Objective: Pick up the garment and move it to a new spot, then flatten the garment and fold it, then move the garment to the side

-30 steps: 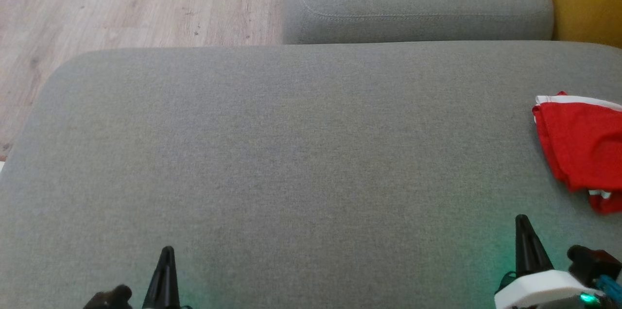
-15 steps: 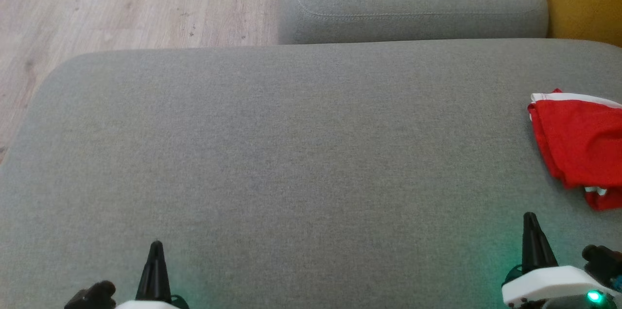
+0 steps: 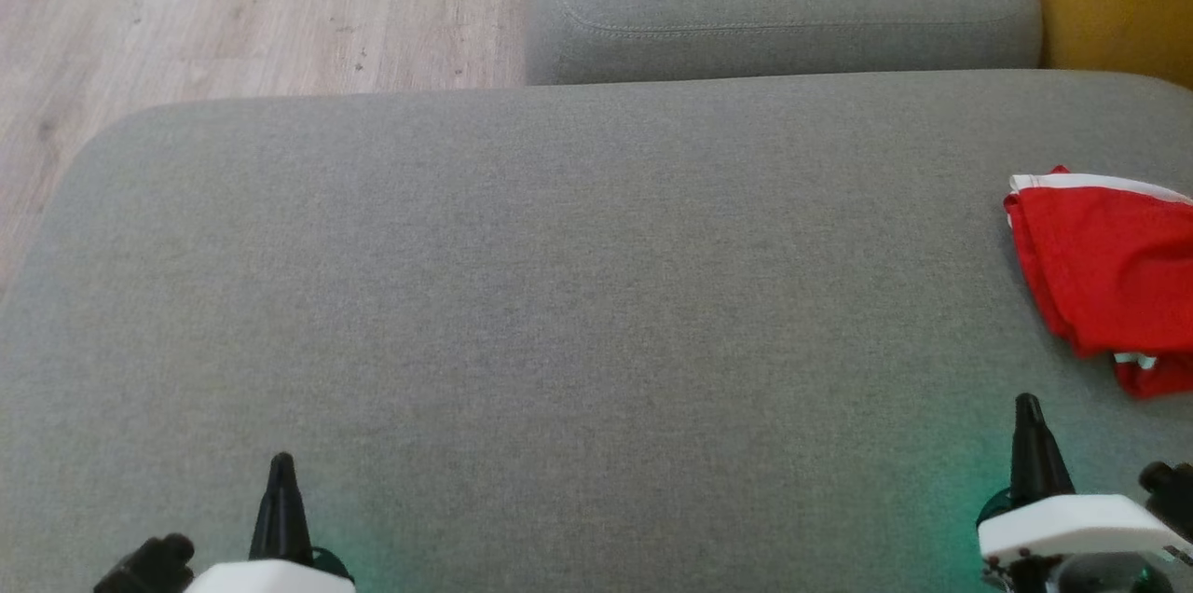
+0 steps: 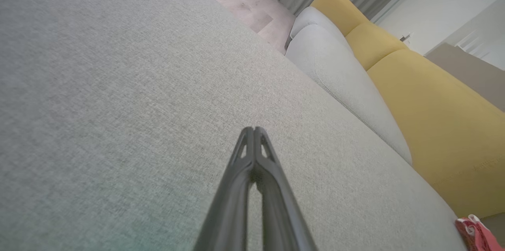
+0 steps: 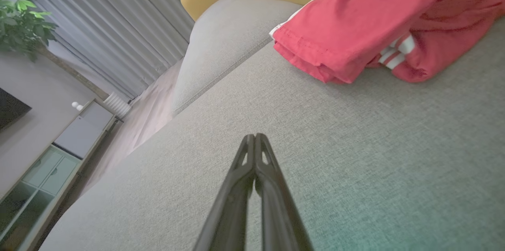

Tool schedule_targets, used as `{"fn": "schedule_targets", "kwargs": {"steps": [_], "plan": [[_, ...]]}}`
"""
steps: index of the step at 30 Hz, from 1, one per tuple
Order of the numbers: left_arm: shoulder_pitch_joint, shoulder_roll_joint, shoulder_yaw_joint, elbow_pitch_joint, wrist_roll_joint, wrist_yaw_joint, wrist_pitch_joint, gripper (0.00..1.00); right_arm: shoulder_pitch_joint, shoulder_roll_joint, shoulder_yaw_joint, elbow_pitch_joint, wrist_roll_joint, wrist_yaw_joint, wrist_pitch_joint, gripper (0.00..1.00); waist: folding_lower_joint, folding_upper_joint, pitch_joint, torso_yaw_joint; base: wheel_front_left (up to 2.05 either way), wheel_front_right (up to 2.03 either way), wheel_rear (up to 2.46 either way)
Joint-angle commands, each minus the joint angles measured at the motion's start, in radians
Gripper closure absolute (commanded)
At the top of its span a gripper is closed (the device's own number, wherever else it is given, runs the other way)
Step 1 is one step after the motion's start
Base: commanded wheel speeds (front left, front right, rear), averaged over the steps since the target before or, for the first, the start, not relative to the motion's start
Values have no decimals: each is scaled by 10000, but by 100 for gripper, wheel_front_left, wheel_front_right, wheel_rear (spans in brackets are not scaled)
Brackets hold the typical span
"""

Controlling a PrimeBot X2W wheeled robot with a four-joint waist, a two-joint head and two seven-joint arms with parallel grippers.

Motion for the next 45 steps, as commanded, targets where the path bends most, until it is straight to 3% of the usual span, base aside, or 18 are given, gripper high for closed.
{"fn": "schedule_targets", "kwargs": {"steps": [1,45], "plan": [[-559,-3,251,-387,-257,-86,50,100,-521,-47,46,-384,330,29,47,100,0,0,0,-11,0,0,0],[-1214,-145,1134,-860,-4928,-176,1333,100,-1117,-80,-61,-828,5769,53,1279,100,0,0,18,-373,0,0,0]]}}
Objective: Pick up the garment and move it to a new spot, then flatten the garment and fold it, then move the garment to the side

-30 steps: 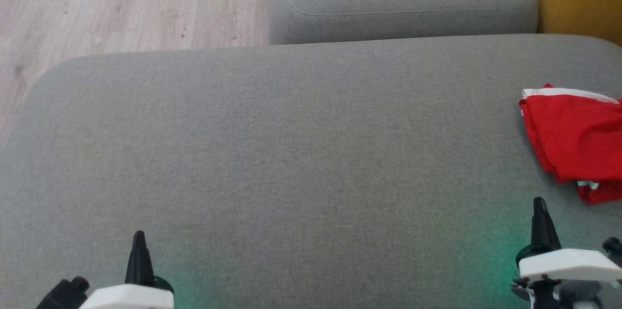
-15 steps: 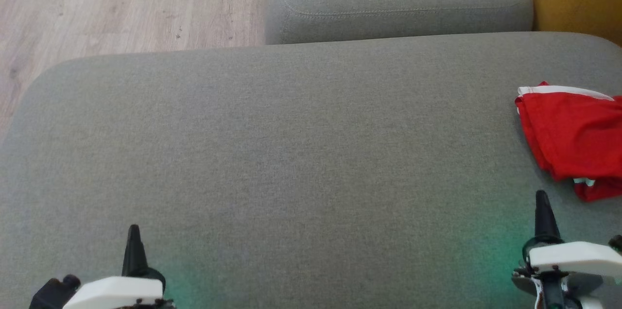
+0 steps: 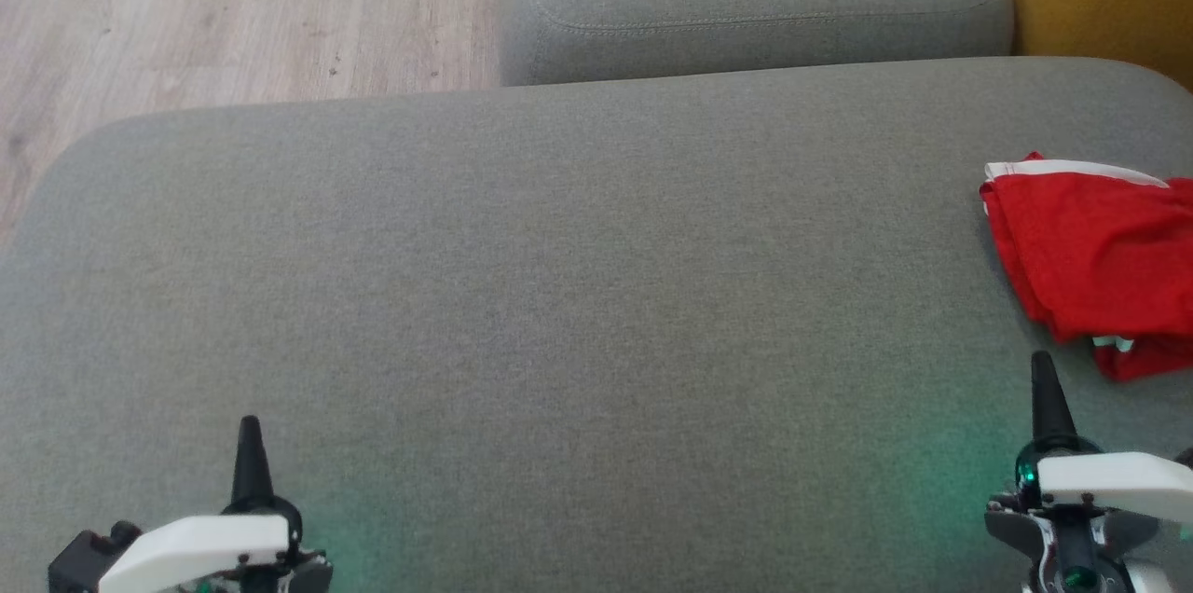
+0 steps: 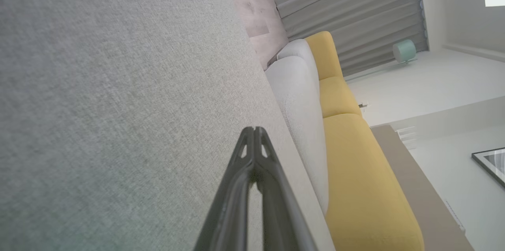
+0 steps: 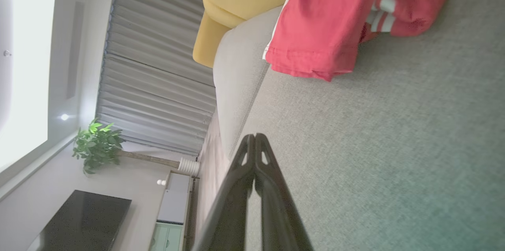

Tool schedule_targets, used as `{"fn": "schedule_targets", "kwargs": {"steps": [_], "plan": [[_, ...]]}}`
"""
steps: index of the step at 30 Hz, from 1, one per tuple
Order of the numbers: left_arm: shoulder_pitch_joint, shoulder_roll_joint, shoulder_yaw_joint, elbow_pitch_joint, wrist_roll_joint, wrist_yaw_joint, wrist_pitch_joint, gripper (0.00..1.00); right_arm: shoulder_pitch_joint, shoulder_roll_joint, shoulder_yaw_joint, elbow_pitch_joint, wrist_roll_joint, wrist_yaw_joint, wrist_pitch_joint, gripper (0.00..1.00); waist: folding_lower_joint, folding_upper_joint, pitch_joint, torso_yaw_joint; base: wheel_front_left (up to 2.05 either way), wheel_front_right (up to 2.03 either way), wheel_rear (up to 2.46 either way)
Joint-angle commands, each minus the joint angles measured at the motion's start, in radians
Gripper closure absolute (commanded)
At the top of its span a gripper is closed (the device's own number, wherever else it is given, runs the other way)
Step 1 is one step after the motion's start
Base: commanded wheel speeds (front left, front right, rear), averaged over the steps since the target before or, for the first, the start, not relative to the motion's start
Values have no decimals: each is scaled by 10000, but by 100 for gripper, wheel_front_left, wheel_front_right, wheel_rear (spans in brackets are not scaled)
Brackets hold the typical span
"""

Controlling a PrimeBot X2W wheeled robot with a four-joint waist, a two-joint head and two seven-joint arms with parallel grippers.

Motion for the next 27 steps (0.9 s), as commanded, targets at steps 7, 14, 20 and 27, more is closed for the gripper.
{"fn": "schedule_targets", "kwargs": {"steps": [7,14,20,27], "plan": [[-664,26,501,-441,-951,-100,256,100,-622,-83,96,-474,1130,59,311,100,0,0,3,-63,0,0,0],[-768,3,641,-516,-1696,-114,460,100,-717,-89,79,-545,1997,63,508,100,0,0,6,-121,0,0,0],[-857,-16,761,-580,-2331,-126,634,100,-798,-93,64,-605,2736,66,675,100,0,0,8,-170,0,0,0],[-961,-39,901,-655,-3075,-140,838,100,-893,-98,47,-676,3602,70,871,100,0,0,11,-228,0,0,0]]}}
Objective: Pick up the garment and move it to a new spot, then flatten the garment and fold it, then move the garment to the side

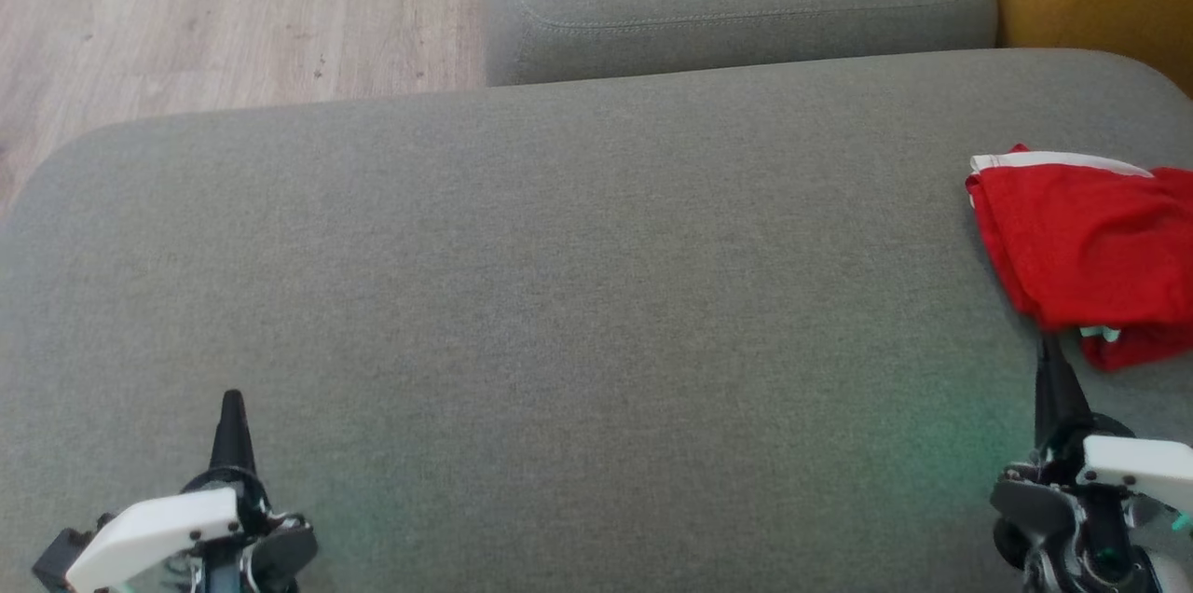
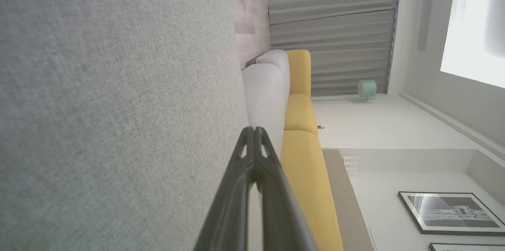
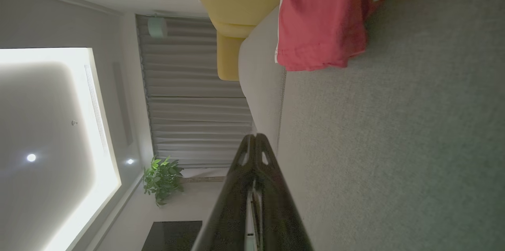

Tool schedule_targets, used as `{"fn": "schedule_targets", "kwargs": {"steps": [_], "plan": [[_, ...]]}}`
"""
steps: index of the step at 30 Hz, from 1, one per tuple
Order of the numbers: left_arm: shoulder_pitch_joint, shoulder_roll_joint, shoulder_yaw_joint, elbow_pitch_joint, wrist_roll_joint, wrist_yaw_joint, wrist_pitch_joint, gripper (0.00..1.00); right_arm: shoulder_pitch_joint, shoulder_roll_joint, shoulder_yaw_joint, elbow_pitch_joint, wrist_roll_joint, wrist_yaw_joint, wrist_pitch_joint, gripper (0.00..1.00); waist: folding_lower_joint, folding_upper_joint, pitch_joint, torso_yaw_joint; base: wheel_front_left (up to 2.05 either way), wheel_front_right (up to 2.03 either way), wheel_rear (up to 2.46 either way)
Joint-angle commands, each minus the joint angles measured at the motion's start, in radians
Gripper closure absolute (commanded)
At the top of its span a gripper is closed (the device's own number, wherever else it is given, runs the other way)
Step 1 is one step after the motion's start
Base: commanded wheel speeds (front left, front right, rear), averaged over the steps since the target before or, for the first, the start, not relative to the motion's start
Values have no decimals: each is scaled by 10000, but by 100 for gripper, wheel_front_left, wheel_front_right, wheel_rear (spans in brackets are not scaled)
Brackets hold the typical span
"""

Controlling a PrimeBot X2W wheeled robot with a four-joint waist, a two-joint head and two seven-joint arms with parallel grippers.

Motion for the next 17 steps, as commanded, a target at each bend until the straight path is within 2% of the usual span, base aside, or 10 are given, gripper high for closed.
{"fn": "schedule_targets", "kwargs": {"steps": [1,6,17], "plan": [[-605,34,386,-369,-221,-62,94,100,-626,-97,196,-435,286,71,94,100,0,0,1,-7,0,0,0],[-670,20,474,-416,-686,-71,222,100,-685,-101,186,-479,828,73,216,100,0,0,2,-43,0,0,0],[-670,20,473,-417,-687,-71,221,100,-685,-100,186,-479,828,73,216,100,0,0,2,-43,0,0,0]]}}
